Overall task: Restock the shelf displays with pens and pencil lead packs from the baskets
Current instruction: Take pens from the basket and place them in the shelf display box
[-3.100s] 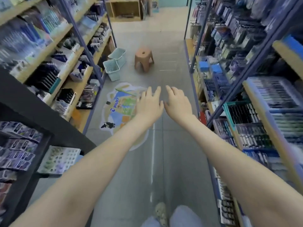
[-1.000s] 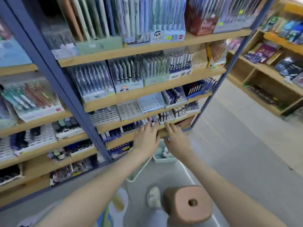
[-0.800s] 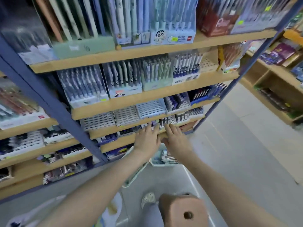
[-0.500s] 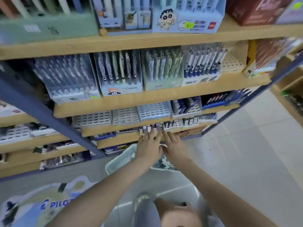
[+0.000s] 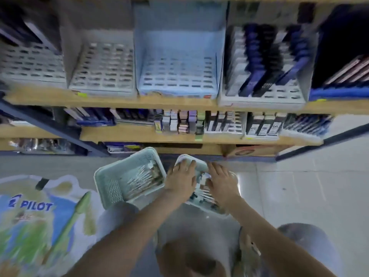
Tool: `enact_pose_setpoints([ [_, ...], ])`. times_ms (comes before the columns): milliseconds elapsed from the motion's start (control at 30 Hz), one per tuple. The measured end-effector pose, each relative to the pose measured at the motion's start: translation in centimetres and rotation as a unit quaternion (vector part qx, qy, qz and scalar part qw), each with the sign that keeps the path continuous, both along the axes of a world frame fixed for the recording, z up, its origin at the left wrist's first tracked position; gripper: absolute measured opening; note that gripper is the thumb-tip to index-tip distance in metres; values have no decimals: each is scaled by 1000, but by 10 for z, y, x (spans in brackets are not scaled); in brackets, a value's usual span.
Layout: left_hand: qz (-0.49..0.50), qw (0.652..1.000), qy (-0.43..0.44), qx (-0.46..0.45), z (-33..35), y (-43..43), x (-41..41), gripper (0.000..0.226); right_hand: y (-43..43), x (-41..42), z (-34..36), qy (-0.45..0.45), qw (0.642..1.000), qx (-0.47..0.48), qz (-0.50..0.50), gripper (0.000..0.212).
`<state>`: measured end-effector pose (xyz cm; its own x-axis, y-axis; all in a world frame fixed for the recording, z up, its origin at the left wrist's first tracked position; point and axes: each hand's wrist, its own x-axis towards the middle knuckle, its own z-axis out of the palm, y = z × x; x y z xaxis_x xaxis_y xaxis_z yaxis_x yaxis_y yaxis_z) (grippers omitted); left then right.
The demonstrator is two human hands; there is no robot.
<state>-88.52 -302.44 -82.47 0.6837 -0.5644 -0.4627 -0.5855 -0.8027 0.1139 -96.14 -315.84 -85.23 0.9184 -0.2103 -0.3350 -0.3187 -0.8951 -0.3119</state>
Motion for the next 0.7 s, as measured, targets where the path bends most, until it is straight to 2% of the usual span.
enact_pose_setpoints([
  [167,-23,999,8,33,-124,-15,-8,57,-14,-17,-134,53,998,-9,24,61],
  [333,-67,996,32,50,-213,-27,-21,55,-21,-37,-216,92,994,-16,57,75],
  [467,-79,995,39,44,-239,-17,-34,60,-17,-57,-236,109,994,-23,20,73],
  [700,-54,998,6,10,-224,6,-40,58,-11,-60,-220,99,992,-64,33,71],
])
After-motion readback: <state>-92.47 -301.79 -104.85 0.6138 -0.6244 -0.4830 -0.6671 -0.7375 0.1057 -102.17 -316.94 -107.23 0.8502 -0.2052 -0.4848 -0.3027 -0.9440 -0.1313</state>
